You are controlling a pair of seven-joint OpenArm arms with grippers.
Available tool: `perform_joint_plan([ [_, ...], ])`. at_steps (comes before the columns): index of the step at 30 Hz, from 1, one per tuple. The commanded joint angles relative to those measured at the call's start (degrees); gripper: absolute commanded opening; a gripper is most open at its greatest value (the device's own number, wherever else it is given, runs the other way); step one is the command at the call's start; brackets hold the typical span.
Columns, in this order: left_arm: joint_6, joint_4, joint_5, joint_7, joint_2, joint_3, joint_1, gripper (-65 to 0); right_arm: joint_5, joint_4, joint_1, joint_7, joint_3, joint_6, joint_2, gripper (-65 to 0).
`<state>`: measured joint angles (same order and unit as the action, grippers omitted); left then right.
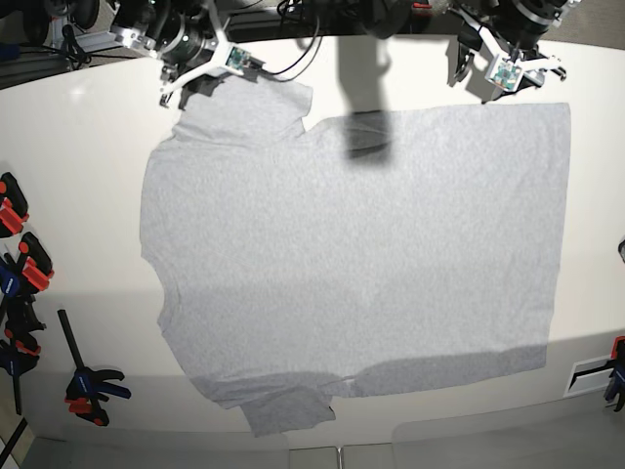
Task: Fold the T-shirt properly
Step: 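Align both open grippers over the shirt's shoulder edges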
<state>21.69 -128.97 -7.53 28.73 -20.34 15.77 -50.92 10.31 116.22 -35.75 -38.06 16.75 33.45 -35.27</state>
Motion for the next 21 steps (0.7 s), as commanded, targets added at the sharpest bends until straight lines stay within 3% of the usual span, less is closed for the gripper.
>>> perform_joint_plan([
  [1,-0.02,-0.92,-0.28,-0.96,-0.33,0.26,-0.5,-33.0,0.09,0.94,-0.15,0.72,-0.22,0.39,-0.48,-36.6],
  [13,-0.02,-0.92,-0.26,-1.01,-0.33,0.26,-0.46,-33.0,0.24,-2.82,0.09,2.62,-0.22,0.39,-0.46,-36.6],
  [21,-0.02,-0.92,-0.26,-1.38,-0.33,0.26,-0.48,-33.0,4.04,-3.58,2.8,2.43,-0.24,-2.23,-0.55,-36.7],
])
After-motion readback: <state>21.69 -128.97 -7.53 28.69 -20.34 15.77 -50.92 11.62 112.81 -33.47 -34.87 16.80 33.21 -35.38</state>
